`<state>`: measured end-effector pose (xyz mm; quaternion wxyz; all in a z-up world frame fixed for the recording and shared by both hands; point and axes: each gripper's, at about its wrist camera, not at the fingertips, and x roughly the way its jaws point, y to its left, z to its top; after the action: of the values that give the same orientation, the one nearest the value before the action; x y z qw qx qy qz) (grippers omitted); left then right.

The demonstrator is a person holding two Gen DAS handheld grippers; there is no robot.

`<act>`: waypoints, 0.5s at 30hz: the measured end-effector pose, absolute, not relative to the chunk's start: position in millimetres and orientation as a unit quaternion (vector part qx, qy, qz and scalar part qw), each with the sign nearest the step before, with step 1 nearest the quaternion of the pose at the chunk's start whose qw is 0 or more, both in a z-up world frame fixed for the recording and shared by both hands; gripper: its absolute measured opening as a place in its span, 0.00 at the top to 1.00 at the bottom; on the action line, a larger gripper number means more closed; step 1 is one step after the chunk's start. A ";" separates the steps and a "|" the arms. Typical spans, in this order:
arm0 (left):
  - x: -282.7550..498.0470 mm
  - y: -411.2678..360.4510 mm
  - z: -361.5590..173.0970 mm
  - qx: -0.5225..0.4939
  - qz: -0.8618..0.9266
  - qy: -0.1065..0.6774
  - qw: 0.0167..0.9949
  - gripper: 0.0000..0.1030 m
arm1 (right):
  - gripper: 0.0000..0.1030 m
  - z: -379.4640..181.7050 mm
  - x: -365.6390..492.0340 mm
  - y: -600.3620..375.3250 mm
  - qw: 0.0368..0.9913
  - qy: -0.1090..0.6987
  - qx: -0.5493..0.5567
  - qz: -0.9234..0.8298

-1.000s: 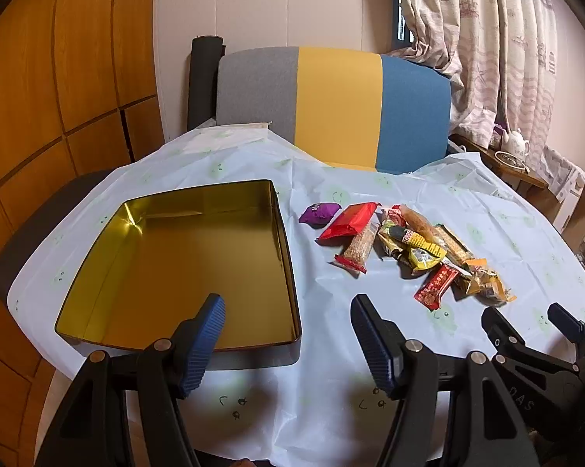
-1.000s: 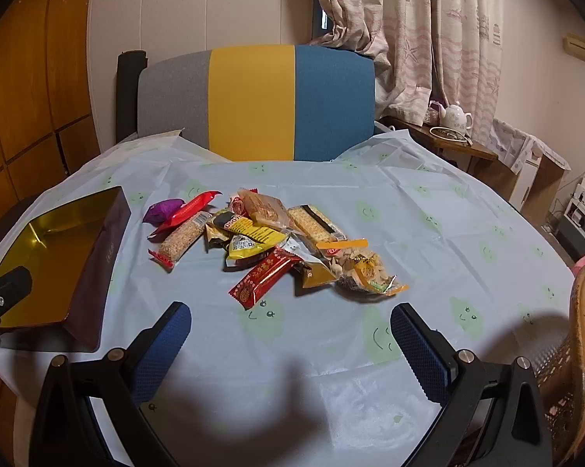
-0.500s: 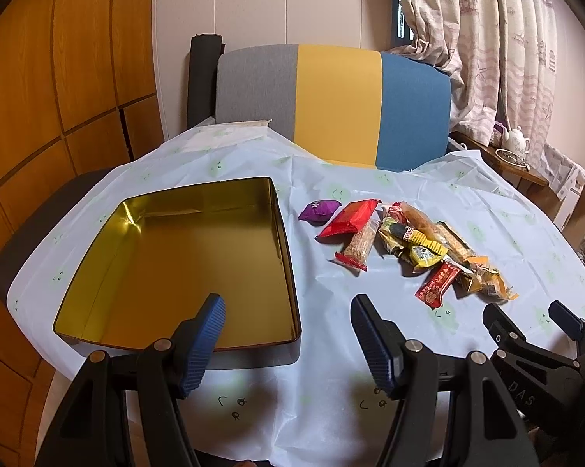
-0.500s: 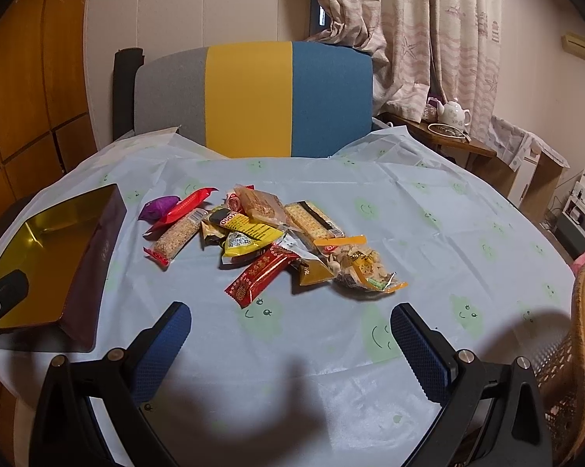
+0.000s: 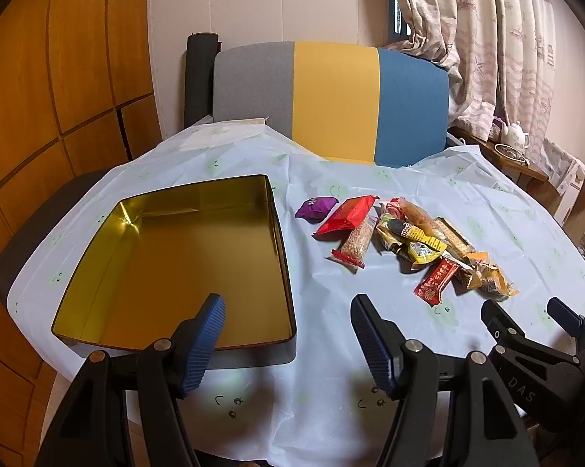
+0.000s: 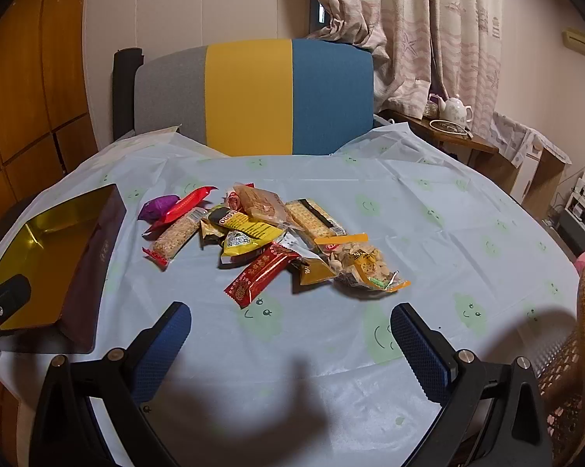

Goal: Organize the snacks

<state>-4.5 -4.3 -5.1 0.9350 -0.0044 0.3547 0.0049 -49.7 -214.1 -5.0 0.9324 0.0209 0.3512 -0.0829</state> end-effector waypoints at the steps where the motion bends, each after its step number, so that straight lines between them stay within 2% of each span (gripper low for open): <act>1: -4.5 -4.6 -5.3 -0.003 0.006 0.355 0.935 0.34 | 0.00 -5.1 -49.6 -214.2 0.932 0.351 0.021 -0.082; 15: -3.6 -5.7 -5.9 -0.003 0.004 0.357 0.934 0.34 | 0.00 -6.2 -49.2 -215.2 0.932 0.351 0.023 -0.084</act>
<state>-3.6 -5.7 -5.9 0.9341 -0.0025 0.3570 0.0044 -49.2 -215.2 -6.2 0.9323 0.0230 0.3511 -0.0836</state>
